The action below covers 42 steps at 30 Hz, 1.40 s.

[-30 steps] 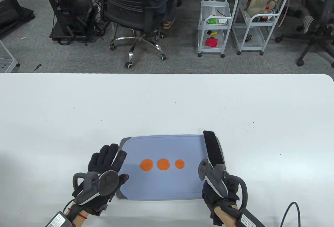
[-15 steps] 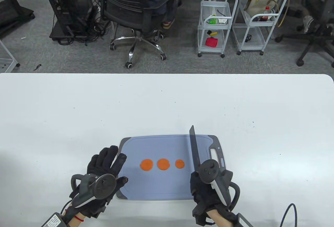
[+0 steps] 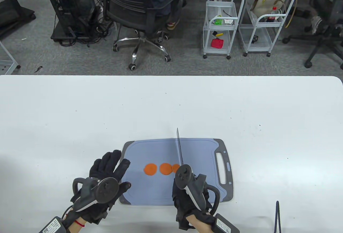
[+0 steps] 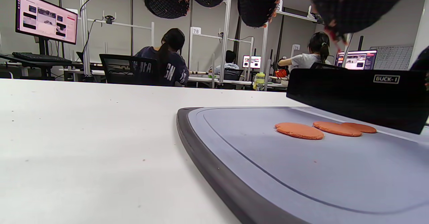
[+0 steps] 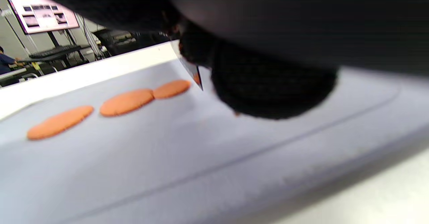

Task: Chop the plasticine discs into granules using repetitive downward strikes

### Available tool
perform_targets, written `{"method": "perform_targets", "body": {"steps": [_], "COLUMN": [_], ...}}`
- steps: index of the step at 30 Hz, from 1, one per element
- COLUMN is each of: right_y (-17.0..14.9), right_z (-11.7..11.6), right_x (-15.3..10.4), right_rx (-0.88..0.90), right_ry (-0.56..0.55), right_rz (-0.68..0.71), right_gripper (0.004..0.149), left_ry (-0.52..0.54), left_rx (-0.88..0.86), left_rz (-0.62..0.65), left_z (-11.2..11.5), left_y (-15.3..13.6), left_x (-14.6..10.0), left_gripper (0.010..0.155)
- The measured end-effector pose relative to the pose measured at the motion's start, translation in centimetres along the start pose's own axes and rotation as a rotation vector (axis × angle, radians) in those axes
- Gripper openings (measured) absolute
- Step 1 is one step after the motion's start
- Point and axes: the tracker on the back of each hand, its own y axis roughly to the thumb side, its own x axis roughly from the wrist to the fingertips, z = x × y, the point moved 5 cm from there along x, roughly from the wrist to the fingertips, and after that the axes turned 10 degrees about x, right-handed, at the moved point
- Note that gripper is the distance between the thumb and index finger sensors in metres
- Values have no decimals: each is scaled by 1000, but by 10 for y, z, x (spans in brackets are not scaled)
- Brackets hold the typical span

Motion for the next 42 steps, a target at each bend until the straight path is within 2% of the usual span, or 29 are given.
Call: {"method": "perform_targets", "body": {"steps": [3,6,8,12,16,22,25,28,31,33,34,37,39,42], "right_y": [25,59,79,89,77,56,50,33,6,-8,-18,-22,-21,-17], "right_z": [3,-19,-40,-65,-63,-53,-32,2,23,28,28,22,12,4], "right_x": [-9,-23,-31,-35,-34,-34,-35,-24,-2,11,20,24,23,23], "right_rx": [81,144,124,105,65,106,163,327,334,280,205,109,117,111], "right_ry": [21,160,194,243,217,229,190,114,152,136,112,63,112,86], "right_rz": [74,129,147,141,114,87,144,165,85,29,-5,-43,-54,-70], "right_gripper": [55,55,55,55,56,55,53,50,48,46,44,45,47,46], "left_ry": [6,5,-8,-28,-30,-45,-54,-52,-54,-57,-59,-67,-71,-86], "left_rx": [-18,-24,-33,-39,-44,-42,-30,-33,-38,-37,-35,-26,-26,-20], "left_rz": [-13,-37,-61,-75,-68,-50,-42,-44,-51,-52,-49,-45,-43,-37], "left_z": [-3,-2,1,5,4,5,8,6,6,6,6,7,8,9], "left_y": [-4,-11,-18,-23,-22,-15,-13,-14,-16,-16,-15,-14,-14,-13], "left_x": [0,2,2,3,3,4,4,4,4,4,4,4,5,4], "left_gripper": [77,77,77,77,77,77,77,77,77,77,77,77,77,77]}}
